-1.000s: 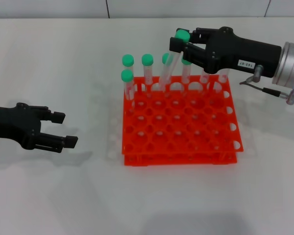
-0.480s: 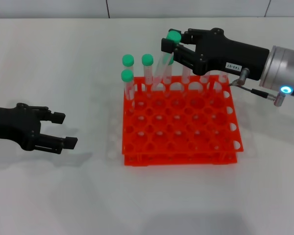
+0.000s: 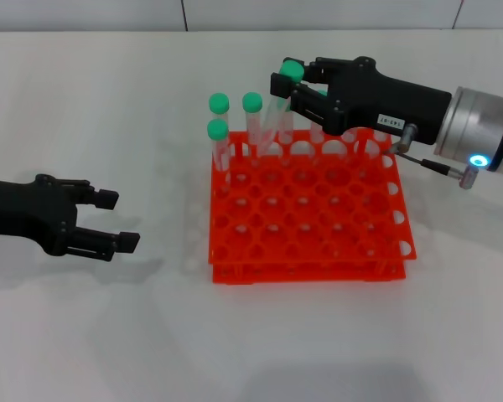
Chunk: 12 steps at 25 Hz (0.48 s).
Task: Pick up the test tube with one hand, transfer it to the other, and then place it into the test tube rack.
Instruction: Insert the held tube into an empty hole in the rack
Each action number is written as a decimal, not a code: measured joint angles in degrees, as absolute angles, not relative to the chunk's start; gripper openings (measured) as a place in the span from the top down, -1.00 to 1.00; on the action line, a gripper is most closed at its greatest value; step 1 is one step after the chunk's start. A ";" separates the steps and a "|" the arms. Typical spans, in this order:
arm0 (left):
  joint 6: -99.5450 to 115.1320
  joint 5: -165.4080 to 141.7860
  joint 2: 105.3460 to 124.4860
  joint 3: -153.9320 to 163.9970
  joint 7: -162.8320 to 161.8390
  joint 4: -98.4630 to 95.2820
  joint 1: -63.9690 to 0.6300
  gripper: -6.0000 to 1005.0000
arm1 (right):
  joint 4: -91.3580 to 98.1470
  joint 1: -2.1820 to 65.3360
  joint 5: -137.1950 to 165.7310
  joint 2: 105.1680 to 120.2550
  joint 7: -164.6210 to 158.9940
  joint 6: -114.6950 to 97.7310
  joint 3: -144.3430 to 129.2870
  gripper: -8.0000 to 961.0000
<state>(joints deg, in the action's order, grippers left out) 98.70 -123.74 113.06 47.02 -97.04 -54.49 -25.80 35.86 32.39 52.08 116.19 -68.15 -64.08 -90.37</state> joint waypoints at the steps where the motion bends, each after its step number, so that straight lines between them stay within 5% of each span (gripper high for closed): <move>1: 98.70 -123.70 113.07 47.02 -97.04 -54.49 -25.82 -0.73 | 35.66 32.56 51.75 116.19 -67.97 -63.92 -90.61 0.44; 12: 98.60 -123.60 113.11 46.92 -97.03 -54.49 -25.67 -0.73 | 35.47 33.54 49.57 116.18 -66.84 -61.68 -93.53 0.44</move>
<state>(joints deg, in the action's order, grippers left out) 98.60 -123.60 113.11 46.92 -97.03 -54.49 -25.67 35.47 33.54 49.57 116.18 -66.84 -61.68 -93.53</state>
